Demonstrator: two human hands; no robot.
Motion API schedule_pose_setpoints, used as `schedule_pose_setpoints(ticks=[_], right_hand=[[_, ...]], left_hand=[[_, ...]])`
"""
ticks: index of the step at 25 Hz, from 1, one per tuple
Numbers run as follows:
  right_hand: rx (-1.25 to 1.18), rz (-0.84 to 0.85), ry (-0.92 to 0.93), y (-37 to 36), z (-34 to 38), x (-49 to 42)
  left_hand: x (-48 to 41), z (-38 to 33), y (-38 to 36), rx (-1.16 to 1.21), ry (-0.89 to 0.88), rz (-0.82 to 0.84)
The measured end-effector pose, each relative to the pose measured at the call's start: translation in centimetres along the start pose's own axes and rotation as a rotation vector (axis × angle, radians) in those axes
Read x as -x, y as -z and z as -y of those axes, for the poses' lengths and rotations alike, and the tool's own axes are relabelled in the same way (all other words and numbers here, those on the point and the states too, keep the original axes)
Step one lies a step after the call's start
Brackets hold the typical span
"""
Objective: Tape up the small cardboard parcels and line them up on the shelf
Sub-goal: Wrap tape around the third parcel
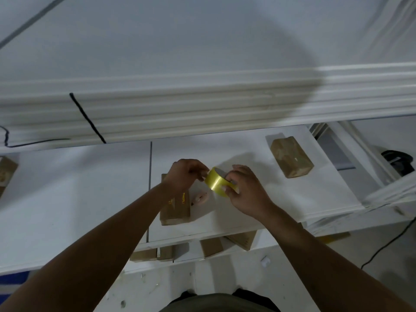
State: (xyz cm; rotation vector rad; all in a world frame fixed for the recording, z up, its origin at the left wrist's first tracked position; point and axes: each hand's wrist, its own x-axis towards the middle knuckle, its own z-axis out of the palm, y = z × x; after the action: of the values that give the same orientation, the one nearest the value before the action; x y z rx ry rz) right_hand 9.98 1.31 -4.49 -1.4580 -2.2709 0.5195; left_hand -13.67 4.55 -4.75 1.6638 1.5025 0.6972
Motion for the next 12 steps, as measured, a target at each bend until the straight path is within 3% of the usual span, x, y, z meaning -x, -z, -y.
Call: schedule_pose_setpoints(ticks=[3, 6, 12], right_hand=[[-0.123, 0.156, 0.049, 1.1, 1.3, -0.4], [-0.211, 0.158, 0.020, 1.5, 2.1, -1.8], [0.116, 0.182, -0.131, 0.9, 3.3, -6.4]], left_hand=[[1.9, 0.2, 1.8, 0.191, 0.087, 0.020], [3.8, 1.1, 4.1, 0.260, 0.164, -0.068], [6.5, 3.6, 7.9, 0.299, 0.300, -0.093]])
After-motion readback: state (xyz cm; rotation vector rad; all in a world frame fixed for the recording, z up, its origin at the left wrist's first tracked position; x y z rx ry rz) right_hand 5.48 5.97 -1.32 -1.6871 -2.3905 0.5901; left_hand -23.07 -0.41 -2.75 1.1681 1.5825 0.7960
